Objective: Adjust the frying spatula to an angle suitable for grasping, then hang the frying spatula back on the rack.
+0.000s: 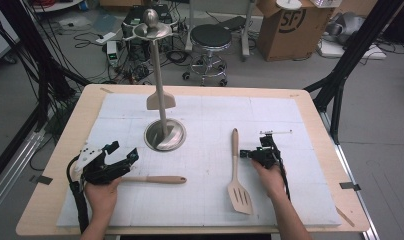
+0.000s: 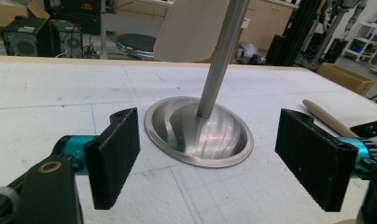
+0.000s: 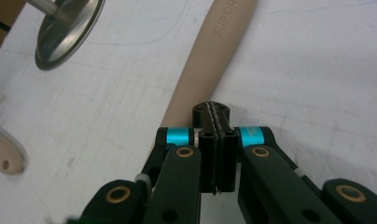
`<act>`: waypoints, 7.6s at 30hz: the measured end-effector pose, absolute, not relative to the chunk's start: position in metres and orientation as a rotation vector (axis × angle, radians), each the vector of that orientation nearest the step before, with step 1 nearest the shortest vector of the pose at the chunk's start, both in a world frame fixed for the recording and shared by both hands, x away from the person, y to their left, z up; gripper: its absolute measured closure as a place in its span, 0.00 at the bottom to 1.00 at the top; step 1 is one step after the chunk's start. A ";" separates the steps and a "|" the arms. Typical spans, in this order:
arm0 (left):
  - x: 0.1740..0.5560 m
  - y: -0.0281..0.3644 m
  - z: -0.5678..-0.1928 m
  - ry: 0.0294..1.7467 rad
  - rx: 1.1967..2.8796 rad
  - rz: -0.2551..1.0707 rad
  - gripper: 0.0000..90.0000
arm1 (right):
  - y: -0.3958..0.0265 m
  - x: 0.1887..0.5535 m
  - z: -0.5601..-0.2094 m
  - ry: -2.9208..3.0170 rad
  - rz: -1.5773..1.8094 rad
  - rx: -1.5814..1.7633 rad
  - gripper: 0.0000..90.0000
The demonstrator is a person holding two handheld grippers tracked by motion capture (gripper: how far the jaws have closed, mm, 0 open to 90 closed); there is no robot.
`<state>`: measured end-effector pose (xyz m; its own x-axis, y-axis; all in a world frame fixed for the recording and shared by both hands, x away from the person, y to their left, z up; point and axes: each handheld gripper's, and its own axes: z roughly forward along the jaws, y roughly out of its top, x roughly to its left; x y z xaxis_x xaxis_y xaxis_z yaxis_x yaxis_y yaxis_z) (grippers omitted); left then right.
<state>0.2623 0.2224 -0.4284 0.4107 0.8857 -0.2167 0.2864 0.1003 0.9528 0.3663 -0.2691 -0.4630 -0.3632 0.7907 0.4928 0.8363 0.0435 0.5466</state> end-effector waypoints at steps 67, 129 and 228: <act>0.257 0.226 -0.430 1.130 1.461 0.626 0.25 | -0.162 0.344 -0.426 -2.540 -0.988 -1.464 0.74; 0.259 0.222 -0.430 1.126 1.469 0.624 0.25 | -0.159 0.315 -0.456 -2.811 -1.258 -1.463 0.85; 0.254 0.232 -0.430 1.140 1.443 0.626 0.26 | -0.107 0.378 -0.289 -2.256 -2.185 -0.908 0.74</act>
<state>0.2536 0.2323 -0.4300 0.3893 0.8943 -0.2204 0.2943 0.1060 0.9498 0.3776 -0.1066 -0.2894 -0.8383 0.4668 0.2817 0.2965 -0.0433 0.9541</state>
